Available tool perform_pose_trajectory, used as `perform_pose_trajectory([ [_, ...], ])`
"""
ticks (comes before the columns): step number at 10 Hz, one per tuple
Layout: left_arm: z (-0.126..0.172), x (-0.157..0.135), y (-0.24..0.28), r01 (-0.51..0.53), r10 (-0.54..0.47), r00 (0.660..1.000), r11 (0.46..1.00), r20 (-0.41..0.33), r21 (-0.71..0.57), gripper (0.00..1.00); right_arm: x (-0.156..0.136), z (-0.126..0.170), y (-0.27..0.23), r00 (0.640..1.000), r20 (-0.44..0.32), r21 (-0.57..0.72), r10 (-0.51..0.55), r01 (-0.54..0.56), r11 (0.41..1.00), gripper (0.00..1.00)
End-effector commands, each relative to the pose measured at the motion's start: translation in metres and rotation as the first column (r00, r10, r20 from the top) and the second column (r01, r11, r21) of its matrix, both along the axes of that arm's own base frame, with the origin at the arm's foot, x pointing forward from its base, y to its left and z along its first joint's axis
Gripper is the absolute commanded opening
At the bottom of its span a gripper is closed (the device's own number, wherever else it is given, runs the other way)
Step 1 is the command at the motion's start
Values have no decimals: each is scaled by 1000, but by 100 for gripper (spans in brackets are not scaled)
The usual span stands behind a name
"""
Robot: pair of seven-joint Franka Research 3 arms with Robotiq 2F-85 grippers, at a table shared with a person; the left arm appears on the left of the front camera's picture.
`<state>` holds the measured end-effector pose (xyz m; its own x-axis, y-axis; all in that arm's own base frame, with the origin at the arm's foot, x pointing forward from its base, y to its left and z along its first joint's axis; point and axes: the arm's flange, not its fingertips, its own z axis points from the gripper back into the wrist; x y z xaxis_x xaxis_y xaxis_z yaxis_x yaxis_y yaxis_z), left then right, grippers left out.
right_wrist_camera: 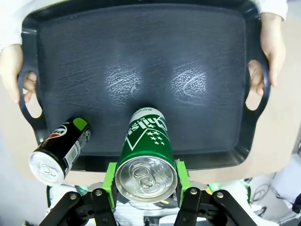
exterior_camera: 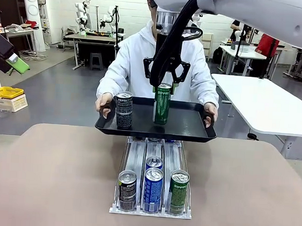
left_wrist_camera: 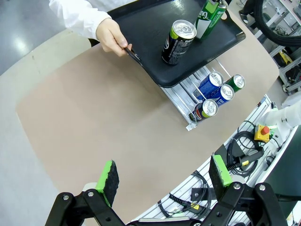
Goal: Retrieve and hand over the desired beverage to the person.
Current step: Place the picked can on the Handle tray extended by the person.
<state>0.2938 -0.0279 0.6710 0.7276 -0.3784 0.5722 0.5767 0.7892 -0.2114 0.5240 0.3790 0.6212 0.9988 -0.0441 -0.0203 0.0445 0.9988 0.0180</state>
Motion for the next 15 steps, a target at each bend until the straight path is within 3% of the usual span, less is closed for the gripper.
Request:
perform_pose_trajectory([
  [1, 0, 0, -2, -2, 2, 1000, 1000, 5, -14, 100, 8, 6, 4, 999, -31, -6, 11, -11, 1000, 58],
  [8, 0, 0, -2, -2, 2, 1000, 1000, 5, -14, 100, 6, -7, -1, 996, -68, -2, 50, -50, 999, 58],
  [9, 0, 0, -2, -2, 2, 1000, 1000, 5, -14, 100, 6, -8, -1, 996, -71, 4, 59, -59, 998, 75],
  [10, 0, 0, -2, -2, 2, 1000, 1000, 5, -14, 100, 5, -7, -2, 996, -65, 3, 64, -64, 998, 100],
  [15, 0, 0, -2, -2, 2, 1000, 1000, 5, -14, 100, 6, -9, -2, 995, -63, 4, 77, -76, 997, 100],
])
